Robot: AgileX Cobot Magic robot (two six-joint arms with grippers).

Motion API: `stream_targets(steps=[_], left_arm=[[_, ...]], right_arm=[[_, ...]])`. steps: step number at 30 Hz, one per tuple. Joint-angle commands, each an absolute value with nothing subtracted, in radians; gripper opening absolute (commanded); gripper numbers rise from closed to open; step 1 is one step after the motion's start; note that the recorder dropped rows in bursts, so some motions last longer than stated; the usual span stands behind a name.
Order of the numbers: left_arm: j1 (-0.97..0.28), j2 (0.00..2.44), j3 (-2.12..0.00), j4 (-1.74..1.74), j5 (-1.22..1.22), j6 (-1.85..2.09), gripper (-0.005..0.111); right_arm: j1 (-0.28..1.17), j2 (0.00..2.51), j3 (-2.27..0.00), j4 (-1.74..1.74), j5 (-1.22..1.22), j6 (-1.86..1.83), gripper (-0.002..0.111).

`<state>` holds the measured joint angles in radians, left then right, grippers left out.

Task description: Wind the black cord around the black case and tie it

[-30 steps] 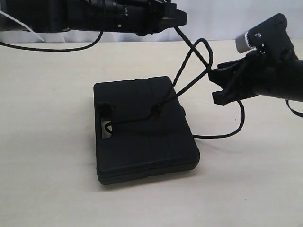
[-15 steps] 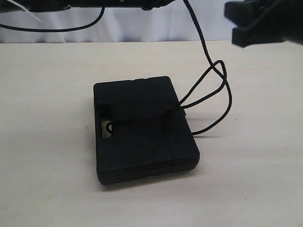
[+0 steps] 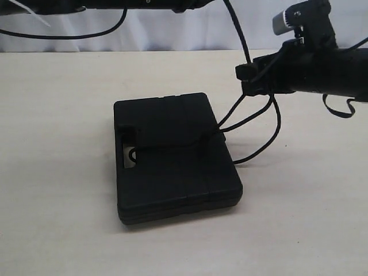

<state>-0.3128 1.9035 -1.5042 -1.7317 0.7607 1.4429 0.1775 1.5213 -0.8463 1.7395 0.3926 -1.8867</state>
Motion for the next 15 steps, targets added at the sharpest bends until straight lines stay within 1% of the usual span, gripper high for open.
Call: stream_targets(steps=[1, 3, 4, 5, 6, 8, 9, 11, 12, 15], left_arm=[[-0.314, 1.899, -1.511, -1.744, 0.805, 1.450, 0.000], [-0.314, 1.899, -1.511, -1.744, 0.809, 1.450, 0.000], [-0.314, 1.899, -1.511, -1.744, 0.812, 1.450, 0.000], [-0.314, 1.899, -1.511, -1.744, 0.812, 1.455, 0.001], [-0.314, 1.899, -1.511, -1.740, 0.812, 1.473, 0.008], [-0.299, 1.889, -1.515, -1.624, 0.807, 1.488, 0.027], [-0.281, 1.875, -1.515, -1.510, 0.809, 1.446, 0.038], [-0.234, 1.836, -1.515, -1.258, 0.821, 1.284, 0.053], [-0.214, 1.817, -1.515, -1.121, 0.838, 1.201, 0.056], [-0.161, 1.791, -1.507, -0.629, 0.968, 0.837, 0.056]], right_arm=[[0.176, 1.566, -0.907, 1.744, 0.387, -1.916, 0.040], [0.176, 1.579, -0.930, 1.744, 0.391, -1.916, 0.028], [0.176, 1.579, -0.931, 1.744, 0.391, -1.916, 0.010], [0.176, 1.579, -0.931, 1.744, 0.391, -1.911, 0.005], [0.176, 1.575, -0.931, 1.744, 0.391, -1.879, 0.004], [0.176, 1.549, -0.931, 1.744, 0.391, -1.834, 0.004], [0.176, 1.522, -0.931, 1.744, 0.391, -1.831, 0.004], [0.174, 1.470, -0.931, 1.744, 0.318, -1.816, 0.004], [0.174, 1.449, -0.931, 1.744, 0.264, -1.811, 0.004], [0.174, 1.422, -0.931, 1.744, 0.106, -1.801, 0.004]])
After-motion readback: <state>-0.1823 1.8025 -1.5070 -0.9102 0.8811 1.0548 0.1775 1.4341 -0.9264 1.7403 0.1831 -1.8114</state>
